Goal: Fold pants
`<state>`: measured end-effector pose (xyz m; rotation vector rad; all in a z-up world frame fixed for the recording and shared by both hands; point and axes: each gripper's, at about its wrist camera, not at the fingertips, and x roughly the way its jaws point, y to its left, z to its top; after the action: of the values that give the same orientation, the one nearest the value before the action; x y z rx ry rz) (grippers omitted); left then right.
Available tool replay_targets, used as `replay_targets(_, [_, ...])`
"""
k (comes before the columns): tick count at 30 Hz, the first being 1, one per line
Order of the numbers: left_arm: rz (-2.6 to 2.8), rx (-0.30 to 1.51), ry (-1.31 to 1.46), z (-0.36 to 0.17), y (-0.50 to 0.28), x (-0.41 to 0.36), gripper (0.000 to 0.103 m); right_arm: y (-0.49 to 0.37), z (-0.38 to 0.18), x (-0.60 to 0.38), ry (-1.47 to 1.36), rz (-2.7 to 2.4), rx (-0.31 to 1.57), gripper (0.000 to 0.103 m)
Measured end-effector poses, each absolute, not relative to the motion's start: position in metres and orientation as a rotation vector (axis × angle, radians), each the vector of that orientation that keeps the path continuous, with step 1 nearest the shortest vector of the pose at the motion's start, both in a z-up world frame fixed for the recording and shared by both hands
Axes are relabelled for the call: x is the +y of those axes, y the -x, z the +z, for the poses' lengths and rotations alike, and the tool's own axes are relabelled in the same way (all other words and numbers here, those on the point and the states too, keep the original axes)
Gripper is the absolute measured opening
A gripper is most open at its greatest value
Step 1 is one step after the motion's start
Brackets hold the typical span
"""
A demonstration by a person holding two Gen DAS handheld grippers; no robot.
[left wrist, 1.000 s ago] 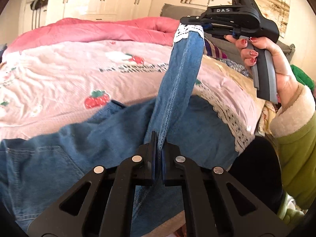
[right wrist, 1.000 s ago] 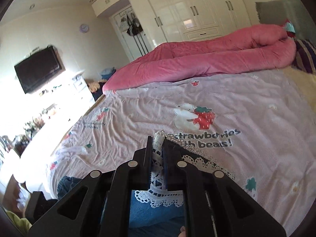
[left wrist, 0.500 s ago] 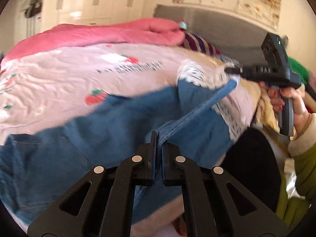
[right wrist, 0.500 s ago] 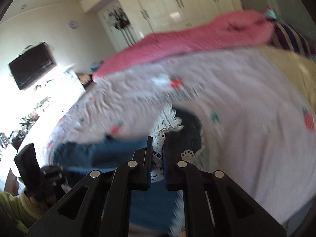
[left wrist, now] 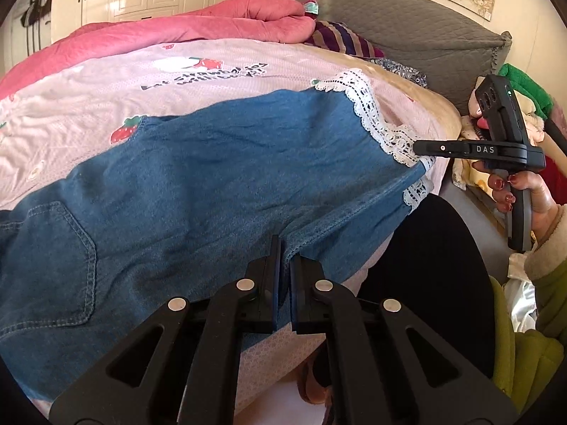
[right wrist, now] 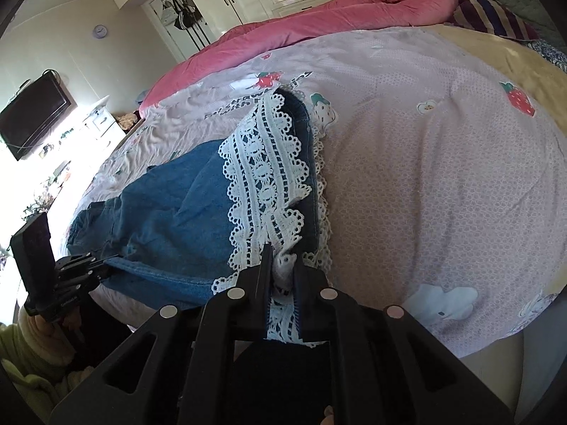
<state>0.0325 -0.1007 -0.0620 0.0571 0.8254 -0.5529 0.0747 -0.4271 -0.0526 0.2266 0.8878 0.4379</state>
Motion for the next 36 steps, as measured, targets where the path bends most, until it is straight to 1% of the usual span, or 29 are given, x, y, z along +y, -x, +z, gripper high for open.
replay_targets(2, [-0.552,0.833,-0.061,-0.064,-0.032,-0.101,0.0,-0.073,-0.059,-0.429,-0.208,0.418,0.914,0.015])
replay_targets(3, [-0.553,0.835,-0.06,-0.064,-0.033,-0.101,0.0,-0.072,-0.062,-0.43,-0.209,0.409,0.929,0.021])
replay_targets(8, [-0.558,0.839,-0.062,-0.064,-0.032,-0.102,0.0,-0.062,-0.061,-0.445,-0.267,0.391,0.936,0.033])
replay_targets(10, [-0.559,0.839,-0.066,-0.064,-0.031,-0.102,0.0,-0.064,-0.058,-0.444,-0.274,0.385,0.937,0.035])
replay_targets(12, [-0.561,0.84,-0.066,-0.065,-0.031,-0.102,0.0,-0.067,-0.058,-0.442,-0.331,0.417,0.943,0.047])
replay_targets(14, [-0.562,0.842,-0.067,-0.064,-0.031,-0.101,0.0,-0.07,-0.061,-0.436,-0.309,0.424,0.959,0.046])
replay_targets(16, [-0.564,0.839,-0.07,-0.064,-0.029,-0.101,0.0,-0.07,-0.065,-0.426,-0.23,0.395,0.997,0.027])
replay_targets(17, [-0.567,0.837,-0.071,-0.064,-0.029,-0.101,0.001,-0.069,-0.069,-0.422,-0.193,0.387,1.014,0.015])
replay_targets(19, [-0.57,0.839,-0.074,-0.064,-0.027,-0.103,0.001,-0.065,-0.068,-0.417,-0.159,0.385,1.009,0.013])
replay_targets(23, [-0.577,0.837,-0.078,-0.06,-0.025,-0.104,0.002,-0.059,-0.063,-0.415,-0.12,0.369,1.006,0.012])
replay_targets(27, [-0.581,0.85,-0.087,-0.062,-0.026,-0.105,0.002,-0.057,-0.071,-0.41,-0.081,0.363,1.046,0.013])
replay_targets(28, [-0.58,0.854,-0.09,-0.062,-0.026,-0.105,0.002,-0.057,-0.074,-0.406,-0.062,0.361,1.06,0.015])
replay_targets(29, [-0.583,0.857,-0.091,-0.063,-0.026,-0.105,0.003,-0.057,-0.077,-0.405,-0.054,0.344,1.077,0.02])
replay_targets(30, [-0.588,0.857,-0.09,-0.062,-0.026,-0.104,0.006,-0.058,-0.078,-0.407,-0.062,0.331,1.093,0.031])
replay_targets(32, [-0.601,0.855,-0.083,-0.061,-0.025,-0.104,0.011,-0.06,-0.072,-0.417,-0.11,0.299,1.097,0.044])
replay_targets(34, [-0.607,0.857,-0.088,-0.062,-0.023,-0.105,0.015,-0.059,-0.058,-0.428,-0.14,0.283,1.055,0.049])
replay_targets(36, [-0.621,0.863,-0.094,-0.064,-0.021,-0.108,0.022,-0.061,-0.036,-0.437,-0.179,0.269,0.983,0.06])
